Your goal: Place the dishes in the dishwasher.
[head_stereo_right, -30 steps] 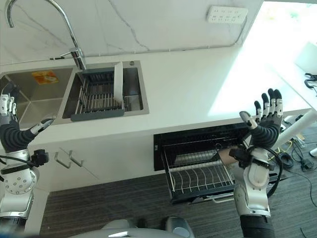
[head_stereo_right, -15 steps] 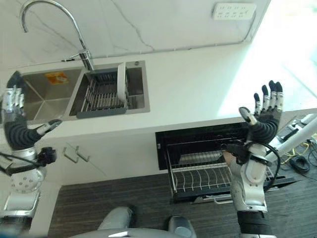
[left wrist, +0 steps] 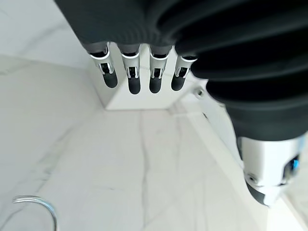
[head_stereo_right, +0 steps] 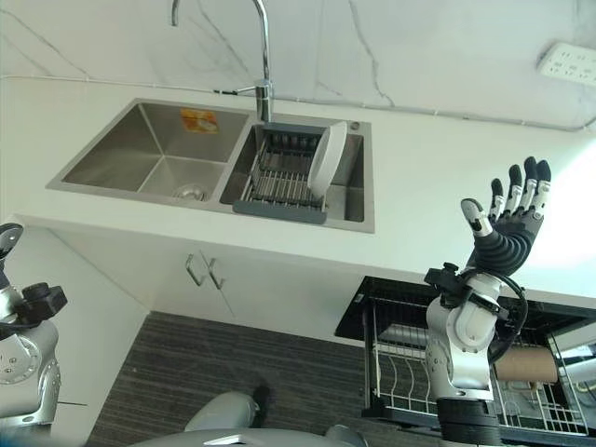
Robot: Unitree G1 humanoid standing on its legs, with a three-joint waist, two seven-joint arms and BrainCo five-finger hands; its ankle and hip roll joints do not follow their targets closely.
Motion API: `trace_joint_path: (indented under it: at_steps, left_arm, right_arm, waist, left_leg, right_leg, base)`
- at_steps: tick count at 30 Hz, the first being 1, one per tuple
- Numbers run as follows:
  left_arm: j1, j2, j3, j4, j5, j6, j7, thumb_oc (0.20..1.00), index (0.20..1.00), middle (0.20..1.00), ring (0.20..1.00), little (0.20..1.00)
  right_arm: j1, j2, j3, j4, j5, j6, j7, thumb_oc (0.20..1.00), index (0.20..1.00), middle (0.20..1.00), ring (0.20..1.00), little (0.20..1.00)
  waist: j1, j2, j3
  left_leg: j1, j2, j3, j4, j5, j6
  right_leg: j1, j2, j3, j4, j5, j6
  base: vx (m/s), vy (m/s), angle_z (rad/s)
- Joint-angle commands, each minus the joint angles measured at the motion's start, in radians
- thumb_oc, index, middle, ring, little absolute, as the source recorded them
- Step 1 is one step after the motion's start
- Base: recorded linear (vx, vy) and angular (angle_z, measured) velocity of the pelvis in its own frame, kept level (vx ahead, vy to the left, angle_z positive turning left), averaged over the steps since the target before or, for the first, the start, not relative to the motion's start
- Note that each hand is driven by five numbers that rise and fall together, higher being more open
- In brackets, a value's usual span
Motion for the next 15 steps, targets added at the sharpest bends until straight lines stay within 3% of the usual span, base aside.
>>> trace_joint_path:
  at_steps: [1,3,4,8,10,14,15]
  left_arm:
    - [0.006,0.003,-0.033,0.003,-0.166,0.051,-0.071,1.000,1.000,1.000,1.000,1.000]
    - [0.051,-0.049,-0.049,0.068,-0.318,0.104,-0.059,1.000,1.000,1.000,1.000,1.000]
    - [0.054,-0.054,-0.050,0.090,-0.330,0.114,-0.066,1.000,1.000,1.000,1.000,1.000]
    - [0.105,-0.079,-0.128,0.237,-0.226,0.140,-0.137,1.000,1.000,1.000,1.000,1.000]
    - [0.120,-0.089,-0.213,0.406,-0.198,0.158,-0.187,1.000,1.000,1.000,1.000,1.000]
    - [0.122,-0.127,-0.293,0.635,-0.149,0.153,-0.185,1.000,1.000,1.000,1.000,1.000]
    - [0.121,-0.133,-0.303,0.669,-0.153,0.178,-0.186,1.000,1.000,1.000,1.000,1.000]
  right_arm:
    - [-0.017,-0.029,-0.008,-0.024,-0.029,-0.047,-0.015,1.000,1.000,1.000,1.000,1.000]
    - [-0.020,-0.018,0.000,-0.008,-0.046,-0.064,-0.025,1.000,1.000,1.000,1.000,1.000]
    - [-0.020,-0.018,0.002,-0.006,-0.048,-0.065,-0.027,1.000,1.000,1.000,1.000,1.000]
    - [-0.011,-0.029,0.003,-0.002,-0.039,-0.092,-0.048,1.000,1.000,1.000,1.000,1.000]
    - [-0.013,-0.042,0.011,0.019,-0.017,-0.113,-0.041,1.000,1.000,1.000,1.000,1.000]
    - [-0.013,-0.058,0.028,0.033,-0.003,-0.126,-0.019,1.000,1.000,1.000,1.000,1.000]
    - [-0.013,-0.058,0.032,0.034,-0.007,-0.126,-0.015,1.000,1.000,1.000,1.000,1.000]
  waist:
    - [-0.016,-0.015,-0.026]
    - [0.000,-0.017,-0.022]
    - [0.001,-0.017,-0.022]
    - [0.011,-0.035,-0.008]
    - [0.007,-0.038,-0.003]
    - [-0.012,-0.036,-0.005]
    - [-0.016,-0.035,-0.005]
  left_leg:
    - [-0.033,0.040,0.018,0.053,-0.037,-0.026]
    - [-0.038,0.044,0.017,0.053,-0.031,-0.031]
    - [-0.039,0.043,0.016,0.053,-0.030,-0.032]
    - [-0.045,0.046,0.017,0.053,-0.027,-0.029]
    - [-0.043,0.051,0.026,0.053,-0.029,-0.030]
    - [-0.038,0.063,0.049,0.053,-0.032,-0.028]
    - [-0.035,0.066,0.053,0.053,-0.033,-0.027]
  right_leg:
    - [-0.029,0.004,0.003,-0.029,0.099,0.018]
    - [-0.033,0.006,-0.004,-0.029,0.100,0.019]
    - [-0.034,0.007,-0.006,-0.029,0.101,0.020]
    - [-0.039,0.012,-0.019,-0.029,0.107,0.016]
    - [-0.039,0.016,-0.019,-0.029,0.106,0.016]
    - [-0.042,0.023,-0.012,-0.029,0.106,0.014]
    - [-0.040,0.025,-0.009,-0.029,0.106,0.013]
  base:
    - [-0.04,-0.048,-0.04]
    - [-0.04,-0.067,-0.03]
    - [-0.02,-0.080,0.01]
    - [-0.02,-0.089,0.05]
    - [-0.02,-0.055,0.11]
    - [0.01,-0.012,-0.03]
    - [0.02,-0.007,-0.17]
